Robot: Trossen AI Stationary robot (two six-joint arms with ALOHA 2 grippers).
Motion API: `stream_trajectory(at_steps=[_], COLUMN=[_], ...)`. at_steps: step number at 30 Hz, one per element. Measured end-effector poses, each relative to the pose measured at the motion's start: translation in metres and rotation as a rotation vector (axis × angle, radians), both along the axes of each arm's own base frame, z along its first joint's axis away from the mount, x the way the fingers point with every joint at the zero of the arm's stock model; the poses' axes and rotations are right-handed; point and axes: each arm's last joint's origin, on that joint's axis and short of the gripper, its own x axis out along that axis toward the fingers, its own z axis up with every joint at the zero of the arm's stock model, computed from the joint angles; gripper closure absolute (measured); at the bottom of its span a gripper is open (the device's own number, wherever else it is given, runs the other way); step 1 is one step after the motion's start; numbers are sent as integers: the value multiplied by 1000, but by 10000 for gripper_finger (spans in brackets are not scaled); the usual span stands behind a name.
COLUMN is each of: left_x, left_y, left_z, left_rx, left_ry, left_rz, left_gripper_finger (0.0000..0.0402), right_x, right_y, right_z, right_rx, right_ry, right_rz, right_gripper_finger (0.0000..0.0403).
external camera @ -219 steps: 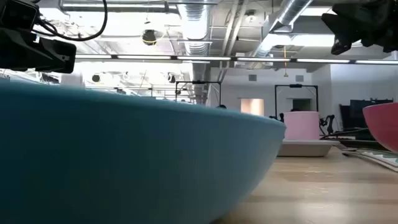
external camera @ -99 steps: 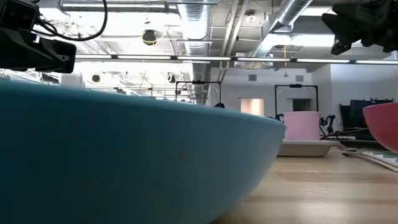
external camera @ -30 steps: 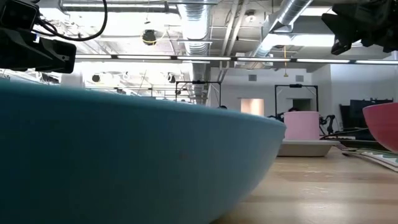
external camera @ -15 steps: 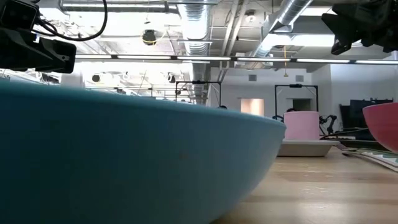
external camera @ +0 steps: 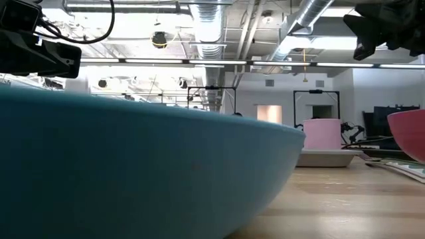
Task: Set up tray
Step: Put the pink mug on the gray tray
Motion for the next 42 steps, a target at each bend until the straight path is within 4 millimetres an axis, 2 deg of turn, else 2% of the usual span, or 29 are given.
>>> stream_trajectory(at_steps=[4, 9, 11, 21, 34, 42], left_x=[0, 0, 0, 0, 0, 2], left_y=[0, 0, 0, 0, 0, 5], left_z=[0, 0, 0, 0, 0, 3], left_rx=[0, 0, 0, 0, -14, -27], left_ry=[-1, 0, 0, 0, 1, -36], left_rz=[0, 0, 0, 0, 8, 211], left_gripper_finger=[327, 327, 327, 327, 327, 327], right_x=[0, 0, 0, 0, 0, 0], right_y=[0, 0, 0, -1, -5, -6], right_z=[1, 1, 1, 1, -1, 0], right_rx=[211, 600, 669, 762, 791, 765], right_ry=[14, 58, 65, 60, 41, 29], right_rz=[58, 167, 184, 170, 90, 65], right_gripper_finger=[274, 274, 274, 274, 274, 274])
